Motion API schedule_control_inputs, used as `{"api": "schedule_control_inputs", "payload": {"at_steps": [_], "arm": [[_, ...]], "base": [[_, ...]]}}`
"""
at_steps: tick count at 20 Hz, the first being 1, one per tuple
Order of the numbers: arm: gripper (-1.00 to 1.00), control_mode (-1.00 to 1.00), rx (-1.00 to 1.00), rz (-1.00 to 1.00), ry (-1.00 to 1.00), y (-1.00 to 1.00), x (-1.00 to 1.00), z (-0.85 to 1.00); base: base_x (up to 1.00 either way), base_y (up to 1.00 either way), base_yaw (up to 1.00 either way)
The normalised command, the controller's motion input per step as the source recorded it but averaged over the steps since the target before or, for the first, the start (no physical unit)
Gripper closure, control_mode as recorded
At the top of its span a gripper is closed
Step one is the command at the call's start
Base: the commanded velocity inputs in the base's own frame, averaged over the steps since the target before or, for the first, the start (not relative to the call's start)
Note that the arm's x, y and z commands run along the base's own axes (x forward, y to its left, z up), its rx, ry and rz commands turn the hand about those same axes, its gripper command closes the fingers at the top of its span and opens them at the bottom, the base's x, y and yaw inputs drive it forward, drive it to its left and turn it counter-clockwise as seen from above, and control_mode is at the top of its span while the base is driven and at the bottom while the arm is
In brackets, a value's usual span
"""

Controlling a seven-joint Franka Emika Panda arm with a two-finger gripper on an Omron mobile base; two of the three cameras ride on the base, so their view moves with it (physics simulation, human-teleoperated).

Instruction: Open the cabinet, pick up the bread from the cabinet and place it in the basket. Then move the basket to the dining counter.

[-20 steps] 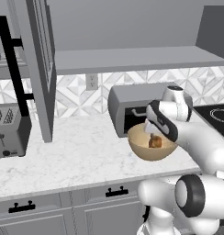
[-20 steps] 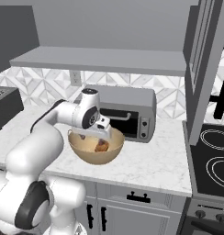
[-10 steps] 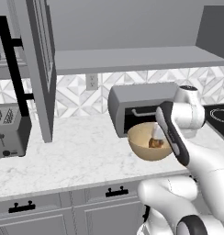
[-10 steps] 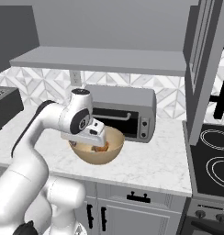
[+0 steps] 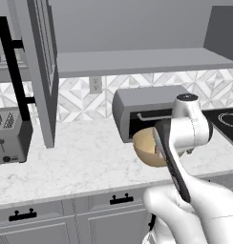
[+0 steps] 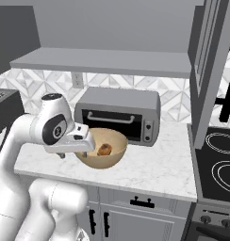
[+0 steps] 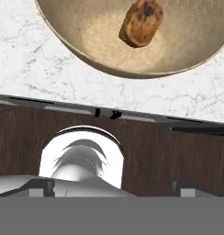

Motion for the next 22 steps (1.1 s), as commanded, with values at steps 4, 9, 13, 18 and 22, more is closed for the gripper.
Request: {"api": "schedule_control_inputs", "payload": {"at_steps": [4, 9, 13, 18, 22], "arm": [[-1.00, -1.00, -0.21, 0.23, 0.11, 0.27, 0.01, 0.19], [-1.00, -1.00, -0.18, 0.19, 0.11, 0.24, 0.31, 0.00], [-1.00, -1.00, -0.02, 0.18, 0.00, 0.01, 0.85, -0.03], [-1.00, -1.00, 0.00, 0.19, 0.00, -0.06, 0.72, -0.29], [-1.00, -1.00, 0.00, 0.14, 0.03, 0.04, 0.17, -0.50]], "base": [[0.00, 0.00, 0.00], [0.00, 0.00, 0.00], [0.00, 0.00, 0.00], [0.00, 0.00, 0.00], [0.00, 0.00, 0.00]]}}
